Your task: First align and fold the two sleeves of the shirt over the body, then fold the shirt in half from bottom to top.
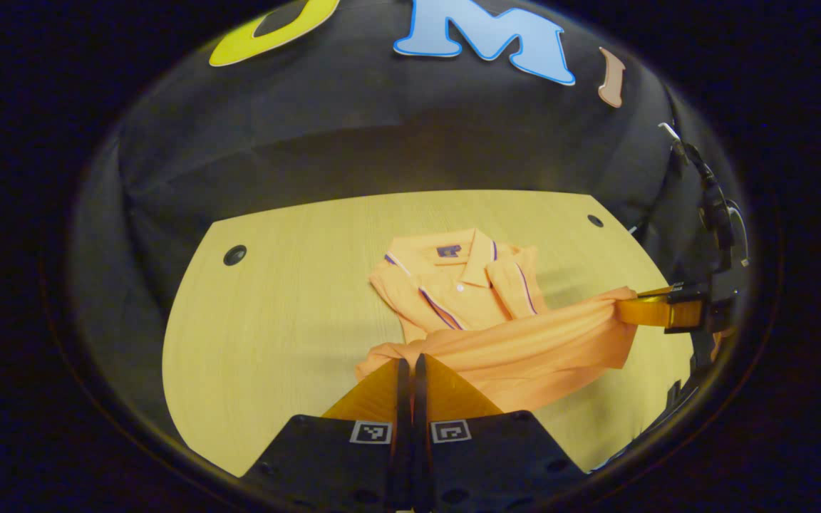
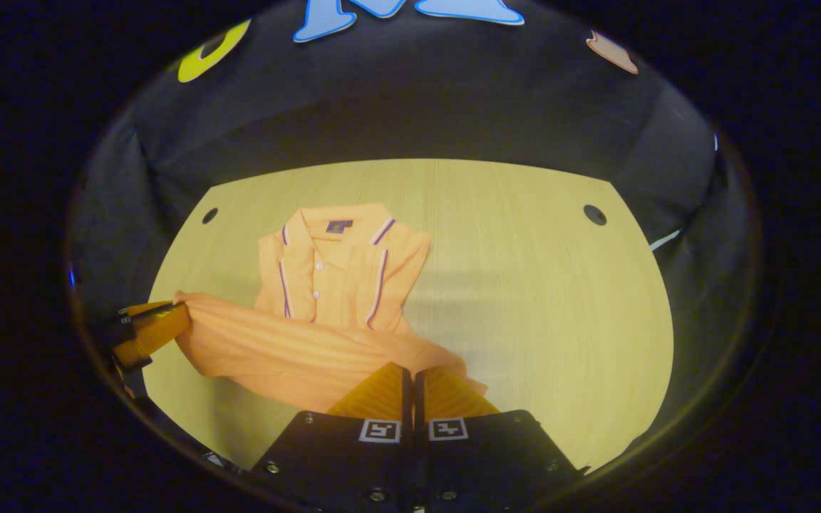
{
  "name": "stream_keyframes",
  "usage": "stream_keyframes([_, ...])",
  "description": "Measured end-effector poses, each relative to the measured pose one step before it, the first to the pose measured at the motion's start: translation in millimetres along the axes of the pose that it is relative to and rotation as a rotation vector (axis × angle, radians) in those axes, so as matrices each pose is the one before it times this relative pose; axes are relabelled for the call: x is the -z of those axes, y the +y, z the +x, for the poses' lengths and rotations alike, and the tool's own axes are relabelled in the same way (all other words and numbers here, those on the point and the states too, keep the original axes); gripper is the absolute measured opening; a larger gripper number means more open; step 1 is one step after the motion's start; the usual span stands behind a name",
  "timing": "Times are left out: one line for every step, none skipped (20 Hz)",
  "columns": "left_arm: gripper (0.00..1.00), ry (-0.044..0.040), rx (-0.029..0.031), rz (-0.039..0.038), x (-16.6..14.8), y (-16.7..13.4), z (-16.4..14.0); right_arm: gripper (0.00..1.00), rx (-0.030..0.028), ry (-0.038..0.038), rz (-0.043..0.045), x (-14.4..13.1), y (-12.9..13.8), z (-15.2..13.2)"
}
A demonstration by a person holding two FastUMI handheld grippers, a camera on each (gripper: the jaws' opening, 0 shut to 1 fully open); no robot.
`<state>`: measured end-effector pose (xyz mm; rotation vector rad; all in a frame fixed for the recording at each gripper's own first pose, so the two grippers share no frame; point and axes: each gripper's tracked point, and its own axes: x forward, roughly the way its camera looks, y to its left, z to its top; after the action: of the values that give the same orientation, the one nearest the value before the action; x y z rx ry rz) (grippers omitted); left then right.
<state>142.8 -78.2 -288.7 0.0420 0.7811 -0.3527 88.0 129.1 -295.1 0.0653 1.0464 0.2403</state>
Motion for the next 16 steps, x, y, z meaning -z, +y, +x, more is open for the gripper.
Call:
stream_keyframes([0.06, -0.01672, 0.00122, -0.02169, -14.90, 1.43, 9.59, 0.00, 0.00241, -0.02350, 0.00069, -15.77, -3.38, 3.51])
stream_keyframes([0.06, -0.01746, 0.00234, -0.02134, -12.16, 2.79, 8.81, 0.00, 0.00172, -0.03012, 0.00114, -18.67, -3.48, 7.28])
stream_keyframes([0.06, -0.01795, -0.00089, -0.01560, -13.42, 3.68, 9.98, 0.00, 0.00213, -0.01937, 0.00326, -12.66, -2.30, 5.42])
stream_keyframes([0.06, -0.01532, -0.00083, -0.00898, -14.89, 2.76, 11.67, 0.00, -0.00029, -0.01599, 0.00596, -13.05, -1.70, 7.46])
stream_keyframes([0.06, -0.01420, 0.00079, -0.00381, -9.15, 3.66, 13.10, 0.00, -0.00137, -0.01572, 0.00757, -9.96, -0.85, 9.70])
stream_keyframes([0.06, -0.01266, 0.00079, -0.00050, -8.84, 3.79, 11.22, 0.00, 0.00036, -0.01882, 0.00827, -10.17, -1.06, 9.65])
stream_keyframes([0.06, -0.00965, 0.00076, 0.00067, -6.13, 3.66, 10.76, 0.00, 0.00052, -0.01446, 0.00751, -10.09, -1.27, 12.51])
stream_keyframes([0.06, -0.01117, 0.00172, 0.00302, -8.77, 1.46, 13.09, 0.00, 0.00230, -0.01450, 0.00722, -7.25, -1.78, 11.01])
stream_keyframes([0.06, -0.00839, 0.00012, 0.00508, -7.02, -0.22, 14.26, 0.00, 0.00053, -0.01206, 0.00668, -4.20, 0.18, 8.41])
stream_keyframes([0.06, -0.00862, 0.00070, 0.00569, -4.81, 0.97, 13.30, 0.00, 0.00372, -0.01086, 0.00725, -7.09, -2.05, 9.75])
stream_keyframes([0.06, -0.00551, 0.00137, 0.00517, -3.35, 0.01, 12.74, 0.00, 0.00286, -0.00684, 0.00830, -5.29, -2.20, 12.68])
stream_keyframes([0.05, -0.00686, 0.00098, 0.00130, -2.60, 1.21, 11.84, 0.00, 0.00154, -0.00930, 0.00759, -5.34, -2.05, 11.73])
stream_keyframes([0.06, -0.00813, 0.00025, -0.00210, -3.07, 0.88, 11.45, 0.00, 0.00298, -0.01096, 0.00658, -3.09, -2.72, 11.36])
stream_keyframes([0.05, -0.00713, 0.00222, -0.00422, -3.79, 0.76, 11.94, 0.00, 0.00098, -0.01137, 0.00868, -0.31, -0.77, 6.58])
stream_keyframes([0.05, -0.00953, -0.00111, -0.00314, -3.45, 1.11, 11.12, 0.00, 0.00054, -0.01205, 0.00743, -2.85, 0.13, 4.99])
stream_keyframes([0.05, -0.01147, 0.00095, -0.00267, -3.14, 2.39, 11.35, 0.00, -0.00009, -0.01043, 0.00718, -3.49, -1.13, 7.73])
